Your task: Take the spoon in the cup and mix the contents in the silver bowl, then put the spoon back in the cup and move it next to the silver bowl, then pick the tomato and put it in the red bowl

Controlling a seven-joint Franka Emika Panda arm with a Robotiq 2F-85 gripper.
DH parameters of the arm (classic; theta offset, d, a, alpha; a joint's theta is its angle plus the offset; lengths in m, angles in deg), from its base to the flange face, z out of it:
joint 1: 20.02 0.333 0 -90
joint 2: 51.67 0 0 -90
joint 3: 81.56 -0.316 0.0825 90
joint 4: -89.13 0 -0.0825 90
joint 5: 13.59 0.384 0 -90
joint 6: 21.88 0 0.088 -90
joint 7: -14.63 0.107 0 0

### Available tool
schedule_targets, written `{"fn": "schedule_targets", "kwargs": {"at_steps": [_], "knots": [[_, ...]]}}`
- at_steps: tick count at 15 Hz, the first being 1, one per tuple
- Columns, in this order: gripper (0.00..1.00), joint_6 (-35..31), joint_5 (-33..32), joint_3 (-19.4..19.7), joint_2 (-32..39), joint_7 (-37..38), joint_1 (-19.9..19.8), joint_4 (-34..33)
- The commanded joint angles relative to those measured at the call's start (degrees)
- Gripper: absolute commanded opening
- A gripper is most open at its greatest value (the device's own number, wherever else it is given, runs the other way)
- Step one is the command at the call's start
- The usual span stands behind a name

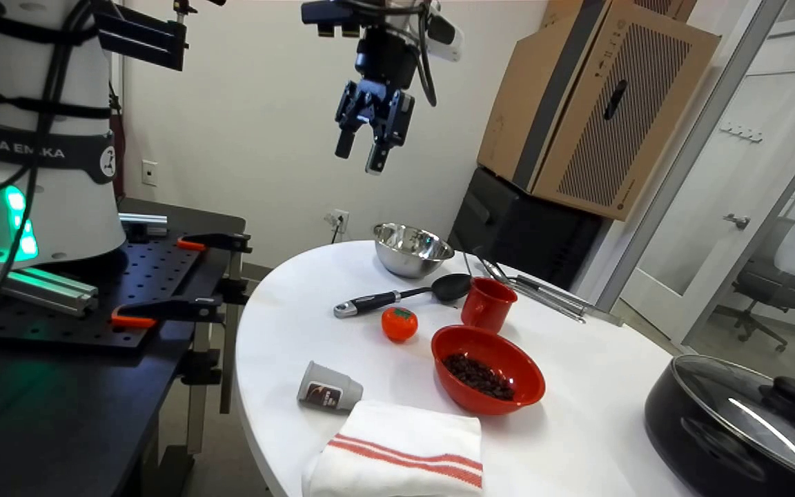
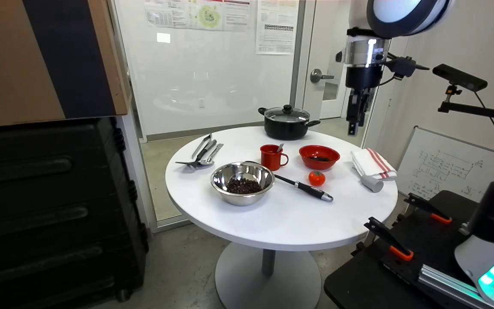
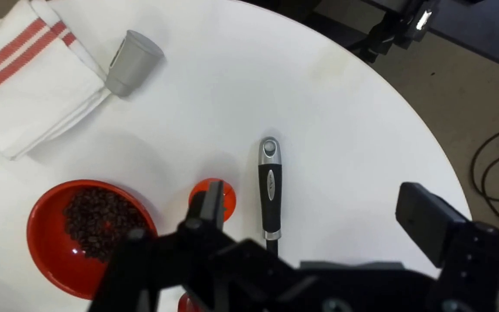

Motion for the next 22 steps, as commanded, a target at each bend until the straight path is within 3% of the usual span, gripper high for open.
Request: {"fn": "schedule_targets", "kwargs": {"at_steps": [1, 10, 14, 18, 19, 22], "knots": [[1.0, -8.9, 0.5, -2.0, 7.0, 2.4, -0.6, -0.3], [1.0, -20.6, 3.1, -5.5, 20.8, 26.0, -3.3, -8.3], [1.0, -25.9, -0.1, -5.4, 27.7, 38.3, -4.0, -14.8], [1.0, -25.0, 1.9, -4.3, 32.5, 38.0, -2.8, -20.8], [1.0, -25.5, 1.6, -4.0, 29.8, 37.3, -2.6, -17.5], [1.0, -25.5, 1.8, -3.7, 32.1, 37.2, -2.3, -19.9]]}}
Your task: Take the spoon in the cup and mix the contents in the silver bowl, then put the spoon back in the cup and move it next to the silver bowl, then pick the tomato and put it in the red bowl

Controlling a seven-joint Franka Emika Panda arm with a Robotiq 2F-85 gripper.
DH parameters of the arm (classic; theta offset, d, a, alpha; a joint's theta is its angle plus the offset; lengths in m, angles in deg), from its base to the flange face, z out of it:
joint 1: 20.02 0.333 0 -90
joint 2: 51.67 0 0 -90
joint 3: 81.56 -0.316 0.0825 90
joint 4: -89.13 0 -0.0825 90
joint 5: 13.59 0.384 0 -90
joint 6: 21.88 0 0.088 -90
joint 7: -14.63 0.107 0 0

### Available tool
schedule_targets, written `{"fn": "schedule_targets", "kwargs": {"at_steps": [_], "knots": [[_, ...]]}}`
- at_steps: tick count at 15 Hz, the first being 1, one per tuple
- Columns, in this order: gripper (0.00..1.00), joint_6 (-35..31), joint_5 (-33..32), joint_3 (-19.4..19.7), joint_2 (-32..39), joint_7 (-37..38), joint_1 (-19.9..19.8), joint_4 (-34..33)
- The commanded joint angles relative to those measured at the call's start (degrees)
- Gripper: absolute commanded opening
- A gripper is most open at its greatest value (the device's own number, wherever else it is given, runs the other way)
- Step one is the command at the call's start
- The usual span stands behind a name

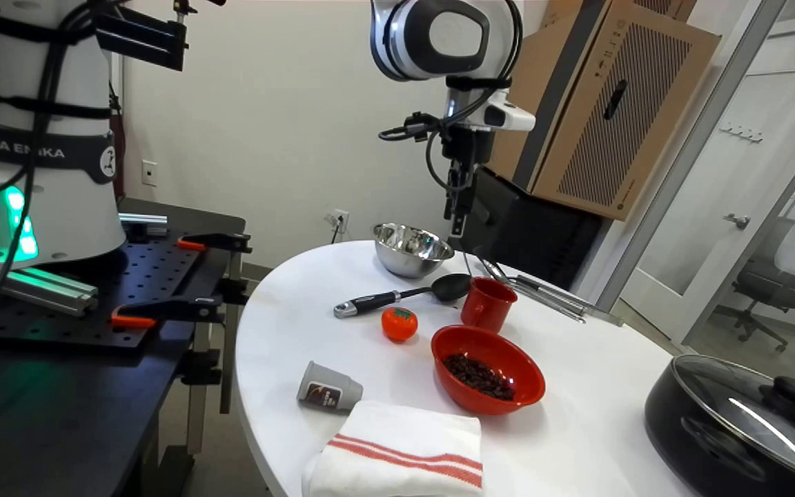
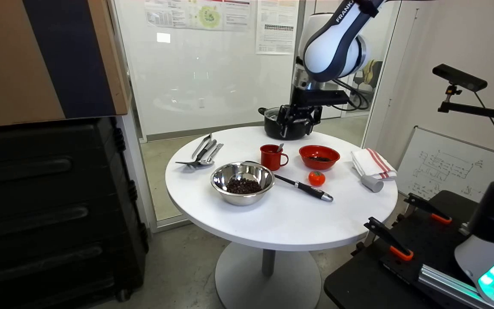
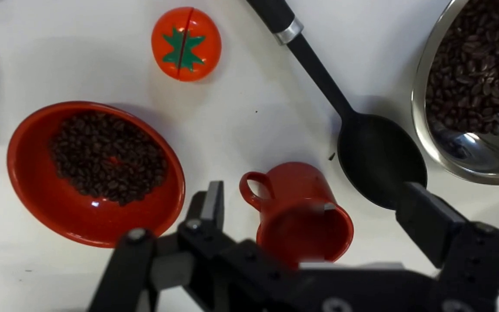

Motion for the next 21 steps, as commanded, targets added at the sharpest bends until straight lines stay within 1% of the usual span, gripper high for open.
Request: {"fn": "schedule_targets", "kwargs": {"at_steps": [1, 2, 6, 7, 11, 16, 21], "knots": [[1.0, 0.1, 0.5, 1.0, 0.1, -0.4, 0.9, -0.2], [1.0, -0.7, 1.3, 0.9, -0.1, -0.1, 0.9, 0.4], [1.0, -2.3, 1.2, 1.9, 1.9, 4.7, 1.6, -0.1], [1.0, -3.1, 0.8, 2.2, 2.6, 6.7, 2.0, -0.3], [1.0, -4.7, -0.8, 3.4, 5.9, 10.8, 4.5, -2.1], [1.0, -3.2, -1.5, 5.5, 9.8, 12.8, 8.3, -6.5], [1.0, -0.8, -2.5, 8.2, 12.3, 13.1, 10.7, -10.9]]}}
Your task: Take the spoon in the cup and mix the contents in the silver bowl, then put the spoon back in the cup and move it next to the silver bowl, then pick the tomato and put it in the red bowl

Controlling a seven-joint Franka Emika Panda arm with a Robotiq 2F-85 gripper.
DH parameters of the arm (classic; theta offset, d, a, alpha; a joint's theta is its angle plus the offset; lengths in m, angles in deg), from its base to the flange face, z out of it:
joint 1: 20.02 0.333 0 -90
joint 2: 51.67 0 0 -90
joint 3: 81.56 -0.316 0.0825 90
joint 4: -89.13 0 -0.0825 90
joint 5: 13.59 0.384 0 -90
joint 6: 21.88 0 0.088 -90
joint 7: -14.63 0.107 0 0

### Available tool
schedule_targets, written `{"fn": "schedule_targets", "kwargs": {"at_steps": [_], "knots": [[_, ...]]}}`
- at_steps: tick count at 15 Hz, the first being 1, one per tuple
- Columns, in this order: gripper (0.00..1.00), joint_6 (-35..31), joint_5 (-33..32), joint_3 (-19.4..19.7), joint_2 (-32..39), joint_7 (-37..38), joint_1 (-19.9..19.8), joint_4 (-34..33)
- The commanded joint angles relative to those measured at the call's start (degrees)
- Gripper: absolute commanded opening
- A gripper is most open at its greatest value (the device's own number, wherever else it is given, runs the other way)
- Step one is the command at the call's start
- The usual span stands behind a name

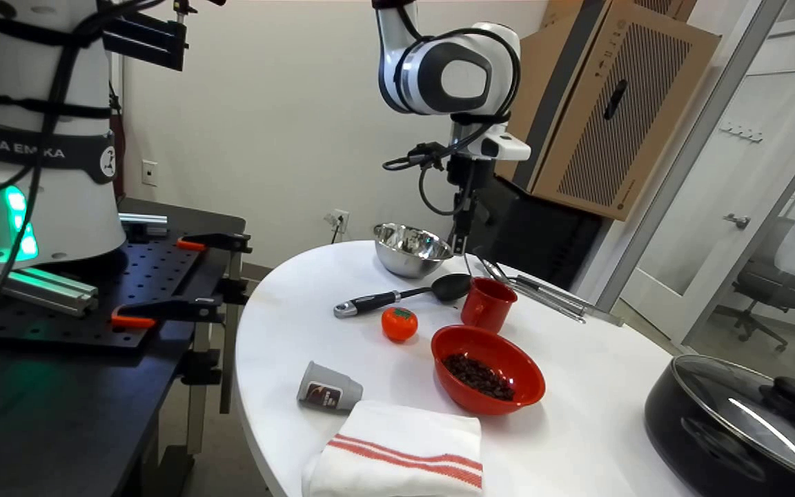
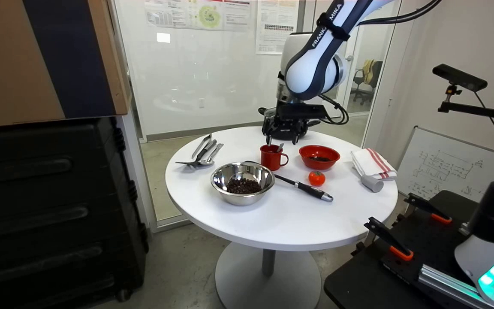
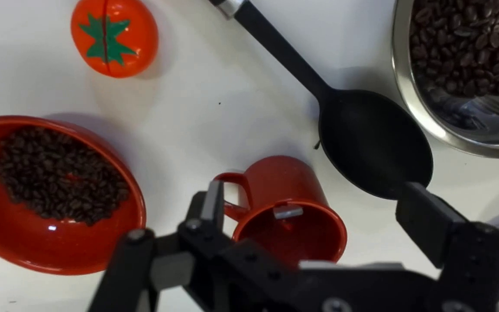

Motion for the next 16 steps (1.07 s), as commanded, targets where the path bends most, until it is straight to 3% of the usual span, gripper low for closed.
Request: {"fn": "schedule_targets", "kwargs": {"at_steps": [1, 5, 16], "knots": [[1.0, 3.3, -2.0, 2.7, 2.6, 1.8, 2.3, -4.3], [1.0, 8.2, -3.1, 3.4, 4.4, 1.8, 2.7, -7.2], [1.0, 10.9, -4.9, 4.3, 8.9, 3.7, 3.8, -12.6]]}}
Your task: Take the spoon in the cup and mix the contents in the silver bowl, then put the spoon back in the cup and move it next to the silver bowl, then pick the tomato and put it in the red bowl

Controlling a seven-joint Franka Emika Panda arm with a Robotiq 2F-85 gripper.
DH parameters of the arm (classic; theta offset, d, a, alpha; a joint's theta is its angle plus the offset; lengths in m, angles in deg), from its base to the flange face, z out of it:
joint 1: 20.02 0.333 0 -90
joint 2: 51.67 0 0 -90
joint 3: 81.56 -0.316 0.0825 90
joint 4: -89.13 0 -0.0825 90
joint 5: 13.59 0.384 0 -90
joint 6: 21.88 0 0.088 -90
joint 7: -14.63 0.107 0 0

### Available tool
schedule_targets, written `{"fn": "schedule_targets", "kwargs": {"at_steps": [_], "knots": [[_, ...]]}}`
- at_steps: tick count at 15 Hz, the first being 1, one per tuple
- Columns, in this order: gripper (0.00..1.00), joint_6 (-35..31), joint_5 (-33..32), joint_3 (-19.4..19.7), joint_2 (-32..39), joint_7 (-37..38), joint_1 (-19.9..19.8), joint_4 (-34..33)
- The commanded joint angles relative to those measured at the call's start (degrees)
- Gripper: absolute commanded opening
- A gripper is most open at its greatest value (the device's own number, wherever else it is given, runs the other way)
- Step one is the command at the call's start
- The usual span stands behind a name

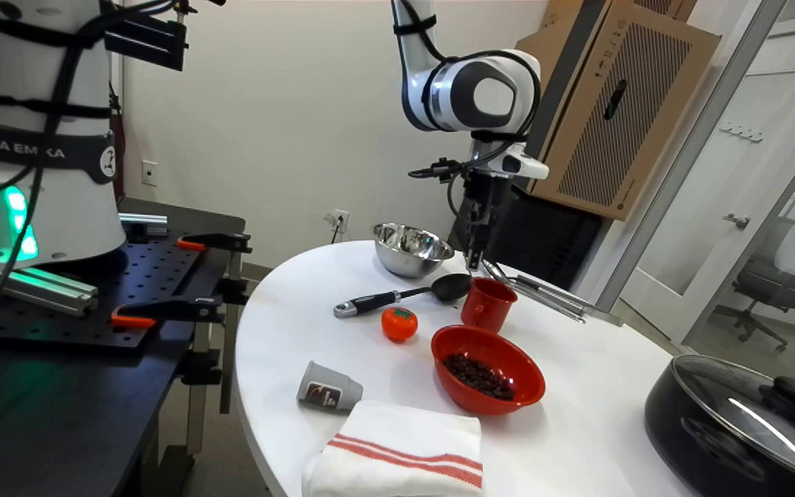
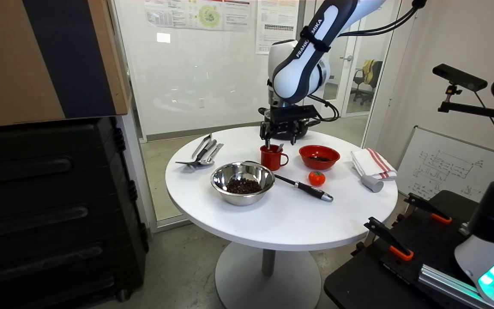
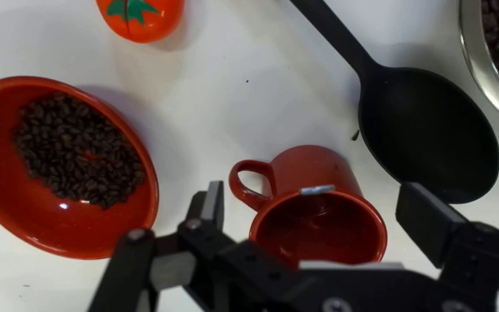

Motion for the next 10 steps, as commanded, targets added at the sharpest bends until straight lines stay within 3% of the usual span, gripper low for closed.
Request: {"fn": "schedule_targets", "kwargs": {"at_steps": [1, 3, 6, 10], "knots": [[1.0, 2.2, -1.0, 1.0, 1.6, 1.9, 1.4, -2.6], [0.99, 2.6, -0.9, 0.9, 2.0, 2.1, 1.5, -3.1], [0.89, 3.2, -0.9, 0.9, 2.1, 2.6, 1.7, -3.5], [0.49, 4.1, -0.8, 0.8, 2.1, 3.1, 1.6, -3.9]]}}
